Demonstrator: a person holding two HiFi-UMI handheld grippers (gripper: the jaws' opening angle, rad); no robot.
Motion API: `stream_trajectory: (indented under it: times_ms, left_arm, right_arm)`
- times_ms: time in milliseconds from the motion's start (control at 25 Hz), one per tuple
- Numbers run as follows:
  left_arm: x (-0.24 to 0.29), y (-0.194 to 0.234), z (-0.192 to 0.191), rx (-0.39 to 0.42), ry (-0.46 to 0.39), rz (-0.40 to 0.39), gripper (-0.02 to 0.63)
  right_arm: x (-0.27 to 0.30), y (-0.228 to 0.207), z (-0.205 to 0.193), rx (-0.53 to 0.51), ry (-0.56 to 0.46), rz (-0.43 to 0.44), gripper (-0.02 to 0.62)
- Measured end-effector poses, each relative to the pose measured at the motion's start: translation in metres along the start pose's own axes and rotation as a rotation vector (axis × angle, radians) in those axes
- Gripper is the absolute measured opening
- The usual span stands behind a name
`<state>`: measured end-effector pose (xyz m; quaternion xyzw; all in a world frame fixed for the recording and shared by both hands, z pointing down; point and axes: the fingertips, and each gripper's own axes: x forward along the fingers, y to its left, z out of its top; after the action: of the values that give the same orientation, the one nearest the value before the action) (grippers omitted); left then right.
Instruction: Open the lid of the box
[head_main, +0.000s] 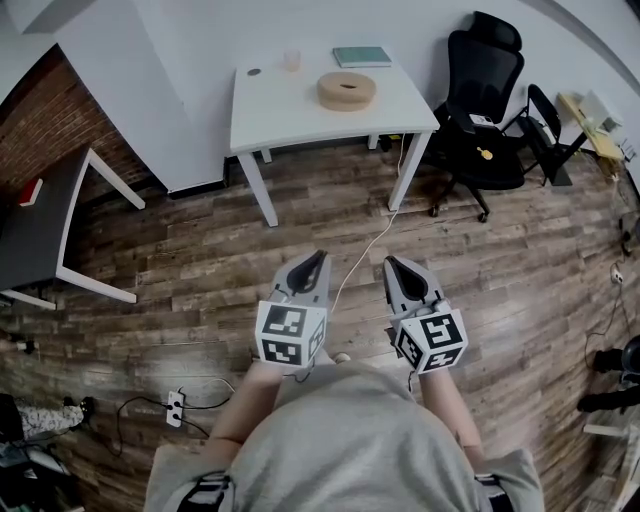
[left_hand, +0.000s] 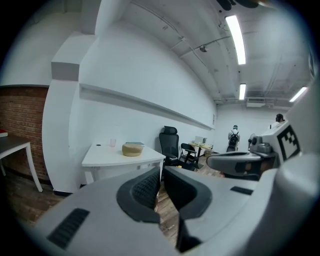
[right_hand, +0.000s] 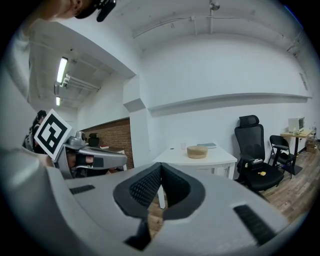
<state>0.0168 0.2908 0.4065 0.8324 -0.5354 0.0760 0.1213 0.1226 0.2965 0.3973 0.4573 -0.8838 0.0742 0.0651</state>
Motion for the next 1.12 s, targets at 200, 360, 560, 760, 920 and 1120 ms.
stream_trajectory:
  times_ms: [200,360,560,760,920,1120]
  left_arm:
    - [-0.005,-0.009,-0.005,0.0,0.006,-0.012,0.064]
    - [-0.008,-0.012,-0.009,-0.002,0.009,-0.008,0.092]
    - [-0.011,-0.013,-0.009,-0.006,0.01,-0.006,0.144]
    - [-0.006,-0.006,-0.008,-0.013,-0.004,0.005,0.167]
    - [0.006,0.006,-0.004,-0.018,-0.007,0.011,0.167]
    - [0.031,0.02,0.002,-0.012,-0.01,0.018,0.167]
  right_arm:
    - [-0.007,0.005,-0.009,-0.002,0.022,0.021,0.017]
    - [-0.009,0.006,-0.013,-0.004,0.03,0.03,0.037]
    - [-0.011,0.006,-0.012,-0.004,0.032,0.033,0.075]
    - [-0.003,0.0,-0.013,-0.006,0.035,0.03,0.12]
    - [0.012,-0.005,-0.012,-0.013,0.046,0.029,0.146]
    - [0.034,-0.024,-0.011,-0.02,0.058,0.019,0.177]
